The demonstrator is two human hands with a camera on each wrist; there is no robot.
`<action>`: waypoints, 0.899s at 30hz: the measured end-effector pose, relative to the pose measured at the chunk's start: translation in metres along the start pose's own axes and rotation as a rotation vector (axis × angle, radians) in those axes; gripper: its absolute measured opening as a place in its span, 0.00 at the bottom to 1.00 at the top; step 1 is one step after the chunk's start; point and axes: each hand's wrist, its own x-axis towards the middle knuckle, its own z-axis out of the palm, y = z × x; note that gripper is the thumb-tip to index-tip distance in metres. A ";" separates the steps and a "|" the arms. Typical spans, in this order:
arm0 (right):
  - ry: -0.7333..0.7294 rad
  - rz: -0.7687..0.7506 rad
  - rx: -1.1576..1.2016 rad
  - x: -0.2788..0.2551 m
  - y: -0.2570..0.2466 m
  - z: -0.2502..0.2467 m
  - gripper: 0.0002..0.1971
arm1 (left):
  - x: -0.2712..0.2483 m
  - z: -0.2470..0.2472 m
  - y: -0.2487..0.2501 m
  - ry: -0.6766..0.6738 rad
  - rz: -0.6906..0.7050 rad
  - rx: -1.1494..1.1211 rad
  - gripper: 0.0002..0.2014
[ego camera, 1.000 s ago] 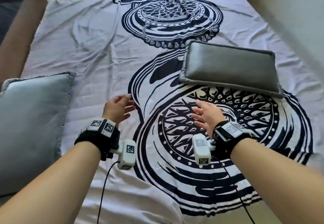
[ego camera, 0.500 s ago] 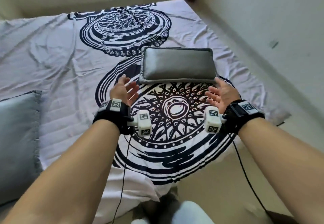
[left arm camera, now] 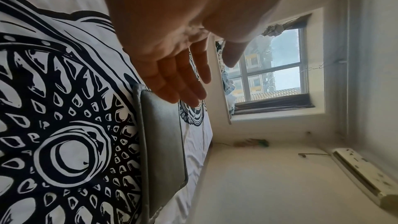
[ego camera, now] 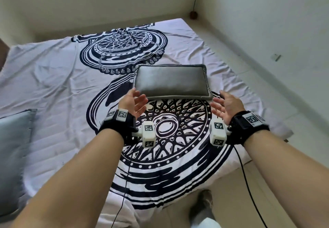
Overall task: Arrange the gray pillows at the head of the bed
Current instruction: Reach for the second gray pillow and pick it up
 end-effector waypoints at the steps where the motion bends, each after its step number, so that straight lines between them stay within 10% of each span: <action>1: -0.014 0.006 -0.007 0.015 -0.003 -0.010 0.15 | 0.003 0.013 -0.006 0.011 0.003 0.013 0.12; 9: -0.078 0.159 -0.107 0.112 -0.021 -0.094 0.07 | 0.013 0.097 -0.068 0.137 -0.066 0.061 0.13; 27: -0.154 0.141 -0.099 0.181 -0.029 -0.065 0.17 | 0.075 0.143 -0.071 0.130 -0.077 0.032 0.20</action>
